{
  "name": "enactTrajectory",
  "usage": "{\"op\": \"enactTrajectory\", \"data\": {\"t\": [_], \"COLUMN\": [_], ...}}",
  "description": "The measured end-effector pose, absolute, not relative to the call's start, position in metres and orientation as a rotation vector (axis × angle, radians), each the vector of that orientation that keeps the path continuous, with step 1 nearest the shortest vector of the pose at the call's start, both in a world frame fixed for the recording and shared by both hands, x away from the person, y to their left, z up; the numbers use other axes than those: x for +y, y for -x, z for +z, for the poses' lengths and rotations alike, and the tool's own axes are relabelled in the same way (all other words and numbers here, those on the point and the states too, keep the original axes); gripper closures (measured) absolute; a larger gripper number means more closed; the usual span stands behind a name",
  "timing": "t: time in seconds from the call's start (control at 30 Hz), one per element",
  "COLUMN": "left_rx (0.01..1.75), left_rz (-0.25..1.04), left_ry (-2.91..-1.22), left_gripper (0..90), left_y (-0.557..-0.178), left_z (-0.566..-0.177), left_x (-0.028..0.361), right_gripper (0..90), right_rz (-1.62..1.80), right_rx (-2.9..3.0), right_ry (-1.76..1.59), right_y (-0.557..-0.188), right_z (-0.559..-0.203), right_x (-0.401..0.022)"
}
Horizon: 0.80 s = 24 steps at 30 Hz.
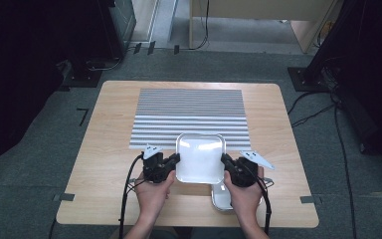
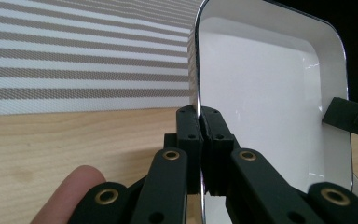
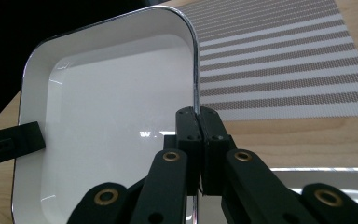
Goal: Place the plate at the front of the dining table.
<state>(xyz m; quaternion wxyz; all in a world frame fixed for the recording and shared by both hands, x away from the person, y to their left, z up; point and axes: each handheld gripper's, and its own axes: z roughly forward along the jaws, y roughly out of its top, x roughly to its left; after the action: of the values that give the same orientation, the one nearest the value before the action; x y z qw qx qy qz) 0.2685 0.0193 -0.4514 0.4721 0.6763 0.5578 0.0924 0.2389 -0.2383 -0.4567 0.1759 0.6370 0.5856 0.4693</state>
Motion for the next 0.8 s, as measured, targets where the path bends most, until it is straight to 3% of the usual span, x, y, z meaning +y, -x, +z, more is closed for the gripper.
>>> {"op": "enactTrajectory", "data": {"t": [0.8], "left_rx": [1.418], "left_rz": [0.23], "left_ry": [-1.565], "left_gripper": [88.6], "left_y": [-0.333], "left_z": [-0.439], "left_x": [0.051], "right_gripper": [89.8], "right_rz": [1.303], "right_rx": [1.722], "right_ry": [-1.742], "right_y": [-0.318], "right_z": [-0.43], "right_x": [-0.205]}}
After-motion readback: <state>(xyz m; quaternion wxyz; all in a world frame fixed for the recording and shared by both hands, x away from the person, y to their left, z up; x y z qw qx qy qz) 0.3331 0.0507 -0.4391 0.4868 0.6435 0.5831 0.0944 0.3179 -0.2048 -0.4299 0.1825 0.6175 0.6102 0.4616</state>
